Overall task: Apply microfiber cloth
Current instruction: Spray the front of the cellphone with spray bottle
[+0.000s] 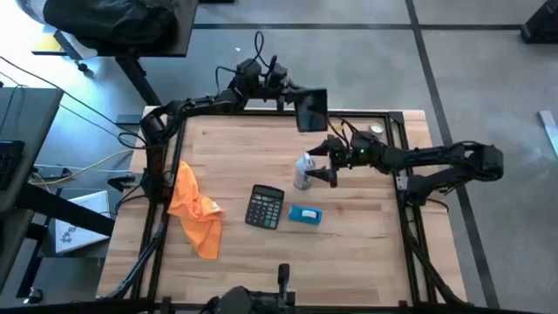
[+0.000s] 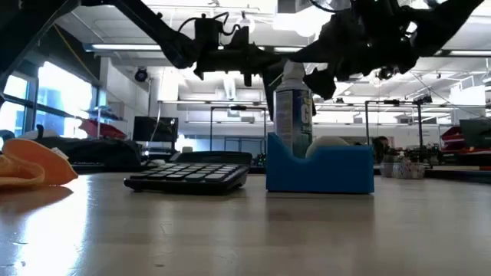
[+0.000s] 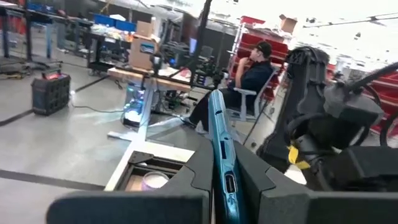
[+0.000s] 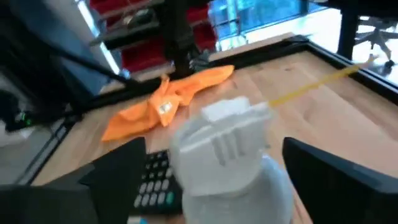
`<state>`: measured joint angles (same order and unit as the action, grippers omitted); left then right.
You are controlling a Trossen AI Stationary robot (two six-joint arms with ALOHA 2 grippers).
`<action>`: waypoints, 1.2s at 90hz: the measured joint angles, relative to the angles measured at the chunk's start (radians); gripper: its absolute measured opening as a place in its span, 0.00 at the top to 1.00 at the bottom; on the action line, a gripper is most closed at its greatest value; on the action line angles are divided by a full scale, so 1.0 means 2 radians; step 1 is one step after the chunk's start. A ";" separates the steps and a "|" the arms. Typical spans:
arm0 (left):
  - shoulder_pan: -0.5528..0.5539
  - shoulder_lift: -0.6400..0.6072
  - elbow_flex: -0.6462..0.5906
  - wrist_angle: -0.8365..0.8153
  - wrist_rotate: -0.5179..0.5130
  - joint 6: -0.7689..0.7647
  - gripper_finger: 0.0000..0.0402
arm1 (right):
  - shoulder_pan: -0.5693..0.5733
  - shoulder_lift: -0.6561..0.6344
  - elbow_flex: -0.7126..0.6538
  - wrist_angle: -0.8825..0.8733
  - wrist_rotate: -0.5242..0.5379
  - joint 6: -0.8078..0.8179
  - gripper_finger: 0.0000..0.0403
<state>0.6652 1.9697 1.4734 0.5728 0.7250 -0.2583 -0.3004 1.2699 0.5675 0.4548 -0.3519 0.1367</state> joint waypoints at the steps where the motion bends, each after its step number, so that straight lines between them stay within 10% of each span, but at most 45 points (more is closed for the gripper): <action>1: 0.000 0.000 0.000 0.000 0.001 0.000 0.98 | -0.001 0.000 0.002 -0.003 -0.003 -0.003 0.11; 68: -0.001 -0.031 -0.019 -0.074 -0.072 0.062 0.98 | -0.083 0.082 0.027 0.069 -0.206 -0.037 0.14; 108: -0.026 -0.045 -0.019 -0.108 -0.133 0.065 0.98 | -0.064 0.083 0.027 0.064 -0.208 -0.020 0.31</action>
<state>0.6132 1.8792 1.4361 0.3570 0.4599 -0.1287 -0.4292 1.4357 0.6216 0.5831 -0.7670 0.0970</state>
